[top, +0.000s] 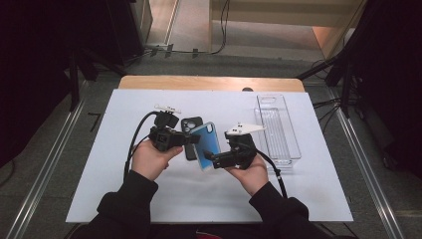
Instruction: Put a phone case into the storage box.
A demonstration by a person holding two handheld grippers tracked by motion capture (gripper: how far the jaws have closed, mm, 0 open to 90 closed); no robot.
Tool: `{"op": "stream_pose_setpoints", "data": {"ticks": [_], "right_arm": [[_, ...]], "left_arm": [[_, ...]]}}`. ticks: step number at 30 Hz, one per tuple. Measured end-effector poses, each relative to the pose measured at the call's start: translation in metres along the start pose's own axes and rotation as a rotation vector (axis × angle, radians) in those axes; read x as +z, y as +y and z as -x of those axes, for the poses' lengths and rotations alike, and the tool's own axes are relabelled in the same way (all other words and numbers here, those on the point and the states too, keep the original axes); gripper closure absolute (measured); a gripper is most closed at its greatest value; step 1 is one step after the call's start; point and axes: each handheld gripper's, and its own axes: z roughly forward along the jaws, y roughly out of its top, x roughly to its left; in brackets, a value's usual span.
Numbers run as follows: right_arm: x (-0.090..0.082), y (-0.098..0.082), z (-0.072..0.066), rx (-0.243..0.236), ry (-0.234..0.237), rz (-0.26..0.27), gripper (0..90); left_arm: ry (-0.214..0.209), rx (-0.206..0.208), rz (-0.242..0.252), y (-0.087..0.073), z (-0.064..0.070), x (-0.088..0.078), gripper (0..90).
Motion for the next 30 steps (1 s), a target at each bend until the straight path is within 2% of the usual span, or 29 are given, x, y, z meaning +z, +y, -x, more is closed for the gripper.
{"op": "stream_pose_setpoints", "data": {"ticks": [11, 17, 22, 26, 30], "right_arm": [[0.01, 0.003, -0.008, -0.014, -0.011, -0.011, 0.0], [0.016, 0.004, -0.008, 0.005, -0.032, -0.019, 1.7], [0.017, 0.004, -0.008, 0.012, -0.021, -0.017, 3.0], [0.018, 0.002, -0.005, 0.018, 0.009, -0.021, 13.7], [0.016, 0.003, -0.004, 0.011, 0.023, -0.019, 16.9]], "left_arm": [[0.0, 0.015, -0.003, -0.001, 0.008, 0.005, 80.7], [-0.008, 0.023, 0.001, -0.002, 0.014, 0.008, 80.7], [-0.016, 0.024, 0.009, -0.002, 0.016, 0.009, 80.6], [-0.017, 0.028, 0.018, -0.002, 0.018, 0.009, 80.5], [-0.022, 0.027, 0.023, -0.002, 0.018, 0.008, 80.4]]}}
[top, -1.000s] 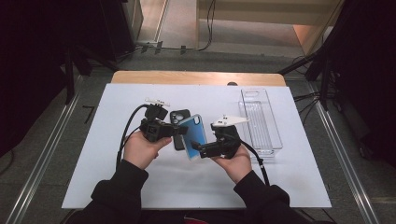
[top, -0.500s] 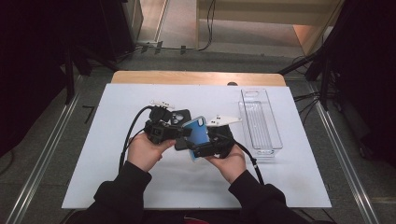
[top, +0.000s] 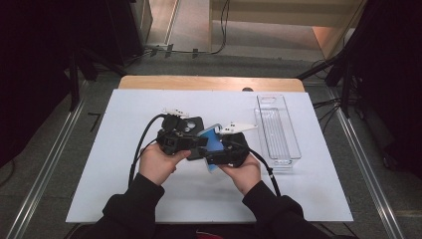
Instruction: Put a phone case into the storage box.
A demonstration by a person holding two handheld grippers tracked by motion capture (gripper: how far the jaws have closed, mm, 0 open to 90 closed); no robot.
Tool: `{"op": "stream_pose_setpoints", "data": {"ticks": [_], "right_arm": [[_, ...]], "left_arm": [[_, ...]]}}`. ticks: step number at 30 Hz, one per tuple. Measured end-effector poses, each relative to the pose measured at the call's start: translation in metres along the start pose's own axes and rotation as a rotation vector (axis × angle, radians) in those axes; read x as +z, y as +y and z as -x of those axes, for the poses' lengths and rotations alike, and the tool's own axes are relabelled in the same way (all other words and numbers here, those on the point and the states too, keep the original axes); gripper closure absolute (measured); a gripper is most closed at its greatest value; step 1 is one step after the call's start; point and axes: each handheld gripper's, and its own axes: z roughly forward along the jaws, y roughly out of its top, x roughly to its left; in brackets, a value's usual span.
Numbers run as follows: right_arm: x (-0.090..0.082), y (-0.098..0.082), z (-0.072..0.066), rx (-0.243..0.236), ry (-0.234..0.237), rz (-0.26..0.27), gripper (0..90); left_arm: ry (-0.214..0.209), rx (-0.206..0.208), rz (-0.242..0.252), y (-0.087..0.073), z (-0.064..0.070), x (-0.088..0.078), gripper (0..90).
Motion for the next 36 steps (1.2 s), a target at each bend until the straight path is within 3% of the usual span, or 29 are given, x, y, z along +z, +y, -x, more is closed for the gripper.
{"op": "stream_pose_setpoints", "data": {"ticks": [3, 4, 8, 16, 19, 25, 29, 34, 36], "right_arm": [[-0.001, 0.001, 0.0, -0.001, 0.003, -0.001, 17.4], [-0.001, 0.001, 0.002, 0.011, 0.008, -0.003, 17.5], [-0.003, 0.001, 0.008, 0.016, -0.011, -0.009, 17.5], [-0.01, 0.001, 0.025, 0.04, -0.052, -0.001, 17.5], [-0.011, 0.001, 0.029, 0.045, -0.059, -0.001, 17.5], [-0.018, 0.002, 0.039, 0.06, -0.076, 0.004, 17.5], [-0.022, 0.003, 0.042, 0.056, -0.078, 0.006, 17.5], [-0.028, 0.005, 0.045, 0.055, -0.079, 0.013, 17.4], [-0.032, 0.006, 0.047, 0.052, -0.078, 0.015, 17.4]], "left_arm": [[-0.01, 0.003, 0.01, 0.0, 0.0, -0.001, 78.4], [-0.013, -0.001, 0.015, 0.001, 0.0, -0.002, 67.4], [-0.026, -0.019, 0.022, 0.002, -0.001, -0.006, 57.9], [-0.036, -0.023, 0.032, 0.002, -0.007, -0.012, 42.4], [-0.035, -0.015, 0.03, 0.001, -0.009, -0.012, 41.4], [-0.037, 0.052, 0.032, -0.006, -0.016, -0.008, 33.6], [-0.026, 0.085, 0.033, -0.014, -0.021, -0.003, 33.6], [-0.006, 0.13, 0.005, -0.027, -0.028, 0.001, 33.4], [-0.013, 0.131, -0.008, -0.033, -0.033, 0.002, 30.9]]}}
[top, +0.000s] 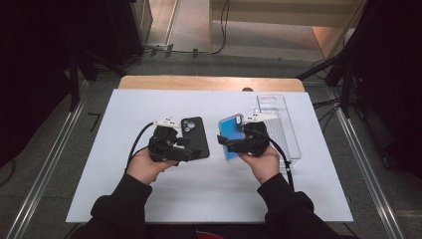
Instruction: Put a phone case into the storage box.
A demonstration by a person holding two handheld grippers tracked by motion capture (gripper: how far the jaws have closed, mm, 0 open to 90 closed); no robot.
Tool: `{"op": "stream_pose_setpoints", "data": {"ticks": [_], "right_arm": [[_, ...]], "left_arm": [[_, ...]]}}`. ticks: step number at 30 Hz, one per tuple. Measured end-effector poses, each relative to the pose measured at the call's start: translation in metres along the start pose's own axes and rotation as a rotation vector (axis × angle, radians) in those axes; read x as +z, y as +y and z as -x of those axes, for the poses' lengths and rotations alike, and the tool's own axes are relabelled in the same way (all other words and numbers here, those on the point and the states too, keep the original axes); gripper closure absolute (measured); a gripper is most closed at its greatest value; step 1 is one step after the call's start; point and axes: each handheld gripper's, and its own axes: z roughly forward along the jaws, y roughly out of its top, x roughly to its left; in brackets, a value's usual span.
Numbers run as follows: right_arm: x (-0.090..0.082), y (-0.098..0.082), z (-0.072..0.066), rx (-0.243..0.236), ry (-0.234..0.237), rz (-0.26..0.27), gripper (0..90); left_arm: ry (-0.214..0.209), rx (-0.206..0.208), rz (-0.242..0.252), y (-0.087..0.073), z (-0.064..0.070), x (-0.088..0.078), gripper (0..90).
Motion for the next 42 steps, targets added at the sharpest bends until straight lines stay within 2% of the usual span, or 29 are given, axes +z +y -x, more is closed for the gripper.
{"op": "stream_pose_setpoints", "data": {"ticks": [2, 4, 10, 14, 20, 22, 26, 38, 42], "right_arm": [[-0.001, 0.0, 0.0, 0.0, 0.0, 0.0, 17.4], [-0.003, 0.001, 0.002, -0.001, -0.001, 0.003, 17.4], [-0.012, 0.005, 0.006, -0.009, 0.002, 0.004, 17.4], [-0.018, 0.007, 0.01, -0.005, 0.011, 0.01, 17.4], [-0.026, 0.012, 0.015, 0.0, 0.013, 0.019, 17.5], [-0.028, 0.013, 0.017, 0.002, 0.011, 0.022, 17.5], [-0.034, 0.017, 0.022, -0.018, -0.005, 0.024, 17.6], [-0.052, 0.032, 0.047, 0.024, -0.008, 0.06, 17.5], [-0.061, 0.038, 0.06, 0.031, -0.03, 0.082, 17.5]], "left_arm": [[-0.017, -0.029, -0.009, -0.006, -0.005, 0.0, 30.9], [-0.011, -0.037, -0.018, -0.01, -0.009, -0.002, 30.9], [0.012, -0.016, -0.032, -0.026, -0.013, -0.009, 30.9], [0.012, -0.004, -0.04, -0.039, -0.015, -0.012, 31.0], [0.023, -0.006, -0.059, -0.052, -0.016, -0.013, 30.9], [0.022, -0.018, -0.058, -0.056, -0.017, -0.014, 30.9], [0.036, -0.028, -0.064, -0.06, -0.017, -0.015, 30.9], [0.061, -0.065, -0.053, -0.07, -0.021, -0.024, 30.9], [0.078, -0.074, -0.04, -0.074, -0.022, -0.029, 30.9]]}}
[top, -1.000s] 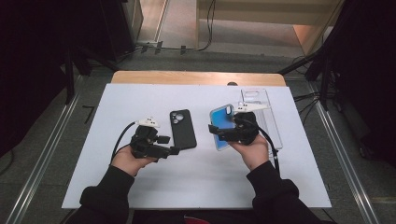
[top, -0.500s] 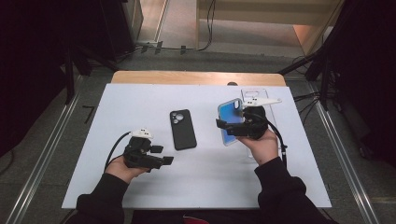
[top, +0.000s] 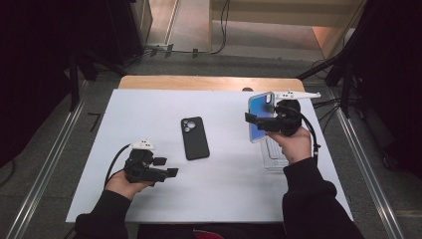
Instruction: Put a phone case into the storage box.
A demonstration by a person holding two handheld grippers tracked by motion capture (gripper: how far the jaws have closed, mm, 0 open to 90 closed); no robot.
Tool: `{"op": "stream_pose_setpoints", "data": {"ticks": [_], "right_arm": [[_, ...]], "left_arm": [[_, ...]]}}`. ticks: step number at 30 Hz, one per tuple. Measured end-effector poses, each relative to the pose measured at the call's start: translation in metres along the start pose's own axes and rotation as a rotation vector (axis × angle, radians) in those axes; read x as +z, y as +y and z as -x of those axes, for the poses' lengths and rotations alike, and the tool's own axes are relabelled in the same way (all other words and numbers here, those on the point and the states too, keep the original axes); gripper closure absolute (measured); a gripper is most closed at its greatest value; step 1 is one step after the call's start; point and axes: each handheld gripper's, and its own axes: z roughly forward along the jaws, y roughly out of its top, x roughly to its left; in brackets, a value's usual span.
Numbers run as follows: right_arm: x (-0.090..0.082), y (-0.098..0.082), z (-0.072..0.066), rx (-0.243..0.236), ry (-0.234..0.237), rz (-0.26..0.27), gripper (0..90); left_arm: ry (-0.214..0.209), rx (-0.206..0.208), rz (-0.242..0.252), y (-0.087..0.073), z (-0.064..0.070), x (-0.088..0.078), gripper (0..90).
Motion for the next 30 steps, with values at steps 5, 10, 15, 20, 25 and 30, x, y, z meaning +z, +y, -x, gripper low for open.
{"op": "stream_pose_setpoints", "data": {"ticks": [5, 10, 15, 20, 25, 30], "right_arm": [[-0.005, 0.005, 0.012, 0.012, -0.019, 0.013, 17.5], [-0.012, 0.006, 0.033, 0.048, -0.059, 0.035, 17.5], [-0.014, 0.005, 0.042, 0.06, -0.095, 0.034, 17.5], [-0.013, 0.0, 0.049, 0.058, -0.146, 0.024, 17.5], [-0.009, -0.003, 0.055, 0.077, -0.171, 0.031, 17.6], [-0.005, -0.003, 0.063, 0.09, -0.195, 0.05, 17.6]], "left_arm": [[0.012, -0.011, 0.003, -0.005, 0.0, -0.004, 30.9], [0.02, -0.015, 0.0, -0.009, -0.001, -0.007, 30.9], [0.015, -0.017, 0.008, -0.009, -0.001, -0.007, 31.0], [0.009, -0.011, 0.006, -0.007, -0.001, -0.005, 30.9], [0.021, -0.011, 0.01, -0.007, -0.002, -0.006, 30.9], [0.027, -0.018, 0.025, -0.008, -0.003, -0.008, 30.9]]}}
